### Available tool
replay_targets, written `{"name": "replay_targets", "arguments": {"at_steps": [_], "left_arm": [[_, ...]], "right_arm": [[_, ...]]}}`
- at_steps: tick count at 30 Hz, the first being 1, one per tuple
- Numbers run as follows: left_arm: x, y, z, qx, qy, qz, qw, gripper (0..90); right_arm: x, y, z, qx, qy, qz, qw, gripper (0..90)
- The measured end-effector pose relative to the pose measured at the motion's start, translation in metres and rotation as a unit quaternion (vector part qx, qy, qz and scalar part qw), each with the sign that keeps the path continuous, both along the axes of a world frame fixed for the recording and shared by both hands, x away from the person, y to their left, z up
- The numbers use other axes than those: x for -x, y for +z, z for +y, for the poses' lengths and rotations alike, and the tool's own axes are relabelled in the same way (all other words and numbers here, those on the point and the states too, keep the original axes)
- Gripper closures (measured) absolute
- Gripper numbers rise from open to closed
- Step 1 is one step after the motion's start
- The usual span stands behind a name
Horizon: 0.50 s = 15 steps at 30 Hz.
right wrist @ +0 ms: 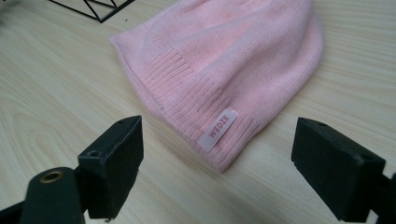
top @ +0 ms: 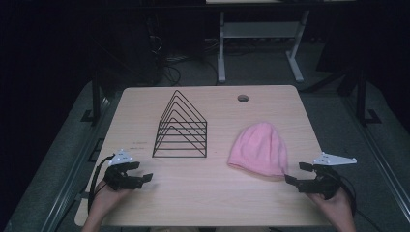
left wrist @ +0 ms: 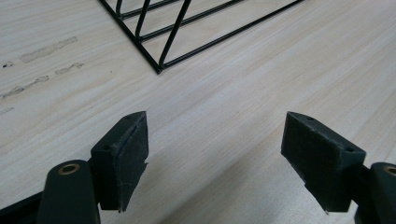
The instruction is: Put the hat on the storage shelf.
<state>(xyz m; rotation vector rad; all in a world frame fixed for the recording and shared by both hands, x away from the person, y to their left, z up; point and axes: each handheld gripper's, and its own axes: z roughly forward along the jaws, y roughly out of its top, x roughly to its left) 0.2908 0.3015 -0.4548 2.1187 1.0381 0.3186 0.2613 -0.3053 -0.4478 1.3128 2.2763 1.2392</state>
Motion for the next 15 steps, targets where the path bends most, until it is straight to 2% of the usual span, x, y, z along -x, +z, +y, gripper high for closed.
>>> {"name": "replay_targets", "arguments": {"at_steps": [4,15], "left_arm": [[-0.002,-0.002,0.001,0.002,0.004,0.006,1.0,22.9],[-0.003,-0.002,0.003,0.001,0.007,0.006,1.0,22.9]], "right_arm": [[-0.007,0.004,0.003,0.003,0.005,-0.001,1.0,16.4],[-0.025,0.008,0.008,0.012,0.019,0.009,0.9997,16.4]]}}
